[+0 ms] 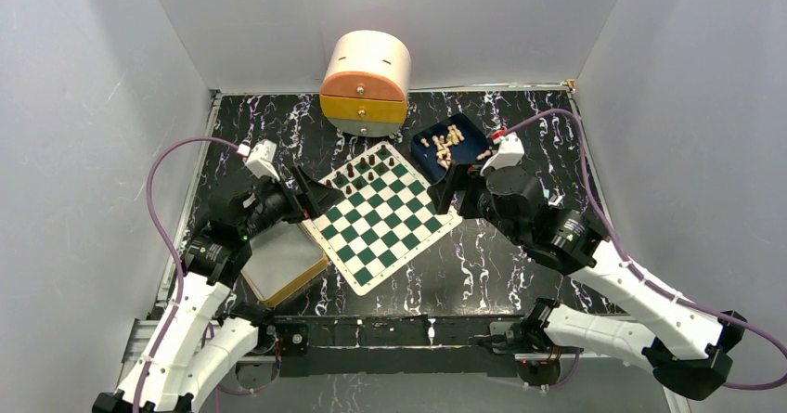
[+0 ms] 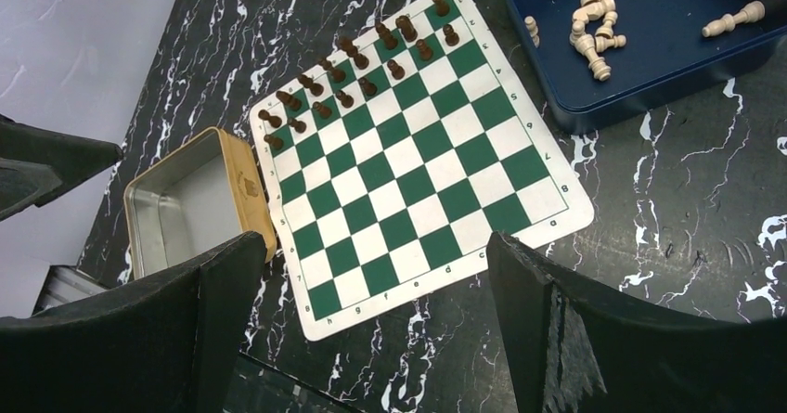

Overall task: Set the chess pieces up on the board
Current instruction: Reset both arms

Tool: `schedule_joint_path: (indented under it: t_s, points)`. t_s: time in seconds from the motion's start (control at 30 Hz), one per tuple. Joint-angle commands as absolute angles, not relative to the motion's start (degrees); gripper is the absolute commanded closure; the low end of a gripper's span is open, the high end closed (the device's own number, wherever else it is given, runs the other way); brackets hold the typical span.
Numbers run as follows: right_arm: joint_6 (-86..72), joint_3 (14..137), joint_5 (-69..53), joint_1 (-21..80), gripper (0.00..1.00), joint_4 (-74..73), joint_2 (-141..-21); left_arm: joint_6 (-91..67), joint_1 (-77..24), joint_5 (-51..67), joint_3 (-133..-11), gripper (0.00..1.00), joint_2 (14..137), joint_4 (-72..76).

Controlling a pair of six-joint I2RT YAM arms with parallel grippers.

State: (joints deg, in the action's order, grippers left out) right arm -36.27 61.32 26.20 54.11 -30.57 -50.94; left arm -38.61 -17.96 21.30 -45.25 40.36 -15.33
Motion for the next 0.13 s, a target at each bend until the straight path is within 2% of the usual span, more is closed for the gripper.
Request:
schedule_joint_path:
  t_s: [0.0,0.1]
  points:
    - [-37.0,61.22,26.93,54.03,0.01,-28.92,-50.32,-37.99,-17.71,19.76,-46.58,0.07,39.52,-15.06]
    - [-36.93,61.17,26.74,53.98,0.01,-28.96,-50.43,-37.19,-17.72,20.37,-46.78,0.07,39.47,-15.11]
